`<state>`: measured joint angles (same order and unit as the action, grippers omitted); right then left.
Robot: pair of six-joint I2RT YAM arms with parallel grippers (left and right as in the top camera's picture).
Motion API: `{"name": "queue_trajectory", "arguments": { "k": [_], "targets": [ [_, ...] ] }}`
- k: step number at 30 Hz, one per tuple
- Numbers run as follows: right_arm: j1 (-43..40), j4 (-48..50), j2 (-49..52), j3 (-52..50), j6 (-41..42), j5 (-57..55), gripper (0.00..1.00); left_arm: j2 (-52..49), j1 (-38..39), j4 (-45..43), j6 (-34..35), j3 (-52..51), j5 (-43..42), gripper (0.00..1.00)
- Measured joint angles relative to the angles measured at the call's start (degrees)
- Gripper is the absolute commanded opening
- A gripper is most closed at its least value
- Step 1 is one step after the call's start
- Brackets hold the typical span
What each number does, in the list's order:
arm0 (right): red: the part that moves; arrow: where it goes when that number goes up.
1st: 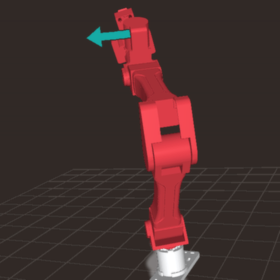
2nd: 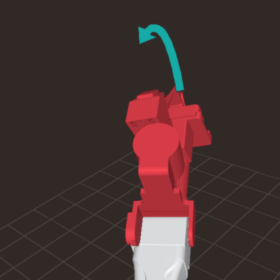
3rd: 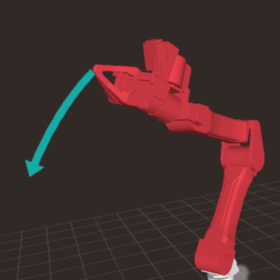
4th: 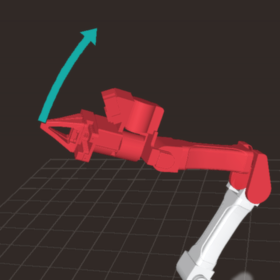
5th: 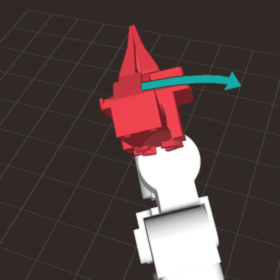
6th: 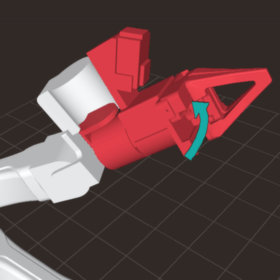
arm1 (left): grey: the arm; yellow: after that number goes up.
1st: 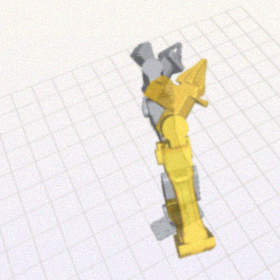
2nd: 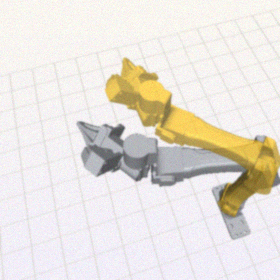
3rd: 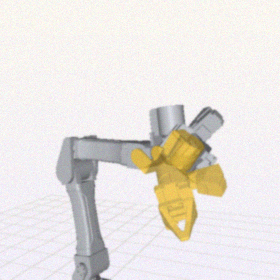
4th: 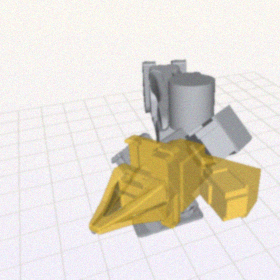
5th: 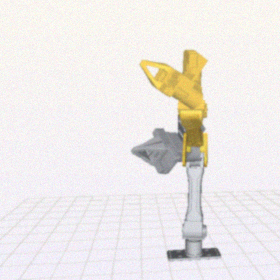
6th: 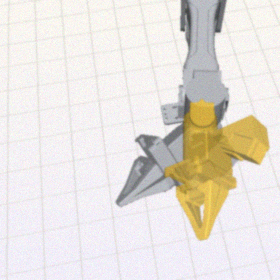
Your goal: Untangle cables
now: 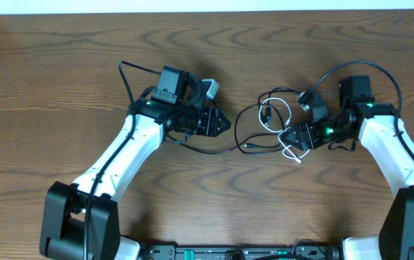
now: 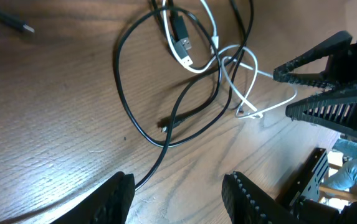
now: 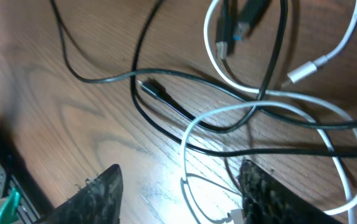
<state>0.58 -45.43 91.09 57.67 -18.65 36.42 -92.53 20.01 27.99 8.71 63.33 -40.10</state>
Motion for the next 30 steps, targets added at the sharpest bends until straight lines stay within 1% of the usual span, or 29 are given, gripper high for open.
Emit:
{"name": "queue_trajectory", "arguments": {
  "k": [3, 5, 10, 12, 18, 20, 22, 24, 25, 26, 27, 28, 30],
  "targets": [
    [0.8, 0.0, 1.1, -0.3, -0.5, -1.0, 0.52, -0.8, 0.4, 0.0, 0.0, 0.0, 0.0, 0.50],
    [1.7, 0.0, 1.6, -0.8, -1.1, -1.8, 0.49, -1.0, 0.7, 0.0, 0.0, 0.0, 0.0, 0.50],
    [3.0, 0.2, 2.4, -2.3, -1.9, -3.6, 0.33, -1.0, 0.8, -0.3, 0.0, 0.0, 0.0, 0.50],
    [3.0, 0.3, 2.9, -2.5, -1.9, -3.9, 0.31, -1.0, 0.8, -0.5, 0.0, 0.0, 0.0, 0.50],
    [4.0, 0.5, 4.6, -2.6, -1.9, -4.3, 0.30, -1.0, 0.8, -1.1, 0.0, 0.0, 0.0, 0.50],
    [4.7, 0.6, 5.3, -2.6, -1.7, -4.4, 0.36, -1.0, 0.8, -1.1, 0.0, 0.0, 0.0, 0.50],
    [5.5, 0.9, 6.1, -2.6, -1.5, -4.5, 0.38, -1.0, 0.8, -1.1, 0.0, 0.0, 0.0, 0.50],
    [6.6, 1.6, 6.8, -2.7, -1.4, -4.5, 0.36, -1.0, 0.8, -1.2, 0.0, 0.0, 0.0, 0.50],
    [7.2, 2.1, 7.1, -2.7, -1.4, -4.6, 0.27, -1.0, 0.8, -1.2, 0.0, 0.0, 0.0, 0.50],
    [7.8, 3.1, 7.6, -2.7, -1.1, -4.8, 0.10, -1.0, 0.8, -1.2, 0.0, 0.0, 0.0, 0.50],
    [8.1, 3.6, 7.9, -2.7, -0.7, -4.8, 0.04, -1.0, 0.8, -1.2, 0.0, 0.0, 0.0, 0.50],
    [8.5, 4.4, 8.2, -2.8, 0.2, -4.9, 0.01, -1.0, 0.8, -1.2, 0.0, 0.0, 0.0, 0.50],
    [8.7, 5.6, 8.5, -2.7, 2.3, -5.0, 0.01, -1.0, 0.8, -1.3, 0.0, 0.0, 0.0, 0.50]
  ]
}}
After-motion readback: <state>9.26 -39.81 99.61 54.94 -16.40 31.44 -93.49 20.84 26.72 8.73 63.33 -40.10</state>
